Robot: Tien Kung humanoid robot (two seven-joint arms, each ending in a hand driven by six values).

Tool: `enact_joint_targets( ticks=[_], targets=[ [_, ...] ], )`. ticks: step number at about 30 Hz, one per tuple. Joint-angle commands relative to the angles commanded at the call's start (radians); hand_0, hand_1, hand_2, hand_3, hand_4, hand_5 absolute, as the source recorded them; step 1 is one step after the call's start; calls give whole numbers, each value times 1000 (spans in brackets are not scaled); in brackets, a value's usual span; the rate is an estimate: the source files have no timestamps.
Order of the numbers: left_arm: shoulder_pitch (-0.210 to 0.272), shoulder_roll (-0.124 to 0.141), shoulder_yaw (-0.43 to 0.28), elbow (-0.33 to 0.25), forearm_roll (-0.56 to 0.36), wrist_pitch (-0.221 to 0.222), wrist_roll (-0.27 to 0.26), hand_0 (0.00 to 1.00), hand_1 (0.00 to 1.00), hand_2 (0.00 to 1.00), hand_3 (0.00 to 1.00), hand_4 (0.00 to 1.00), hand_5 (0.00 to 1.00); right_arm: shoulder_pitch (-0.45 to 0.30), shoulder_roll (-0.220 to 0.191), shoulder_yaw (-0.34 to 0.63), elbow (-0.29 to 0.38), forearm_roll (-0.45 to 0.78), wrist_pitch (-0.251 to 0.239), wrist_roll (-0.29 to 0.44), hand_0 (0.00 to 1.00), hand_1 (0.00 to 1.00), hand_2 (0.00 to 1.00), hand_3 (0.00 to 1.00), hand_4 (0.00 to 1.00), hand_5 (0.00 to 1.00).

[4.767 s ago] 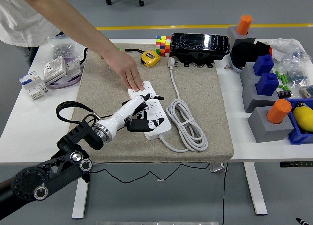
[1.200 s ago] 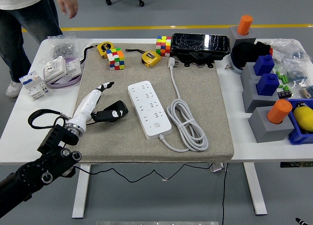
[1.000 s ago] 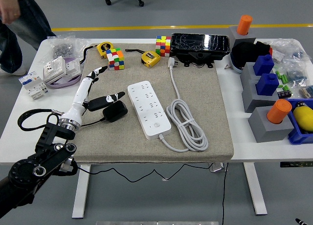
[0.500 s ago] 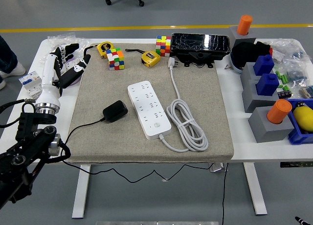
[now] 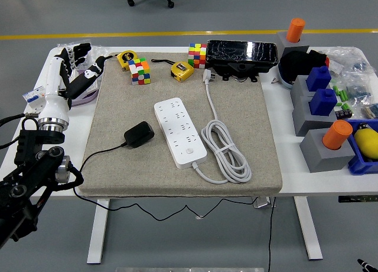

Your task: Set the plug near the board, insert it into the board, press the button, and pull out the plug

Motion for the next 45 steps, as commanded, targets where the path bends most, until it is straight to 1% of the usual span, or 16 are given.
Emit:
enact_joint_targets(
  ticks=[7, 13, 25, 37, 45],
  targets=[
    [-2, 5, -9, -19, 6, -3, 10, 765, 760, 730, 661, 826, 353, 0, -1, -8, -2, 2, 1, -1, 537, 633, 644, 552, 887, 411],
    [-4, 11, -2, -36, 14, -7, 20, 767, 759, 732, 661, 821, 359, 4, -3, -12, -2, 3, 1, -1, 536, 633, 644, 553, 888, 411],
    [-3, 18, 7, -39, 14, -15, 33, 771, 757, 731, 659, 816, 364, 6, -8, -24, -1, 6, 2, -3, 538, 633, 644, 552, 887, 411],
    [-3, 20, 12, -43, 17, -17, 40, 769, 755, 731, 657, 817, 372, 4, -9, -24, -1, 5, 5, -7, 538, 634, 646, 553, 888, 413],
    [10, 14, -2, -49, 21, -18, 46, 773, 755, 732, 657, 816, 377, -3, -3, -15, -2, 2, 4, -6, 538, 633, 648, 553, 889, 413]
  ],
)
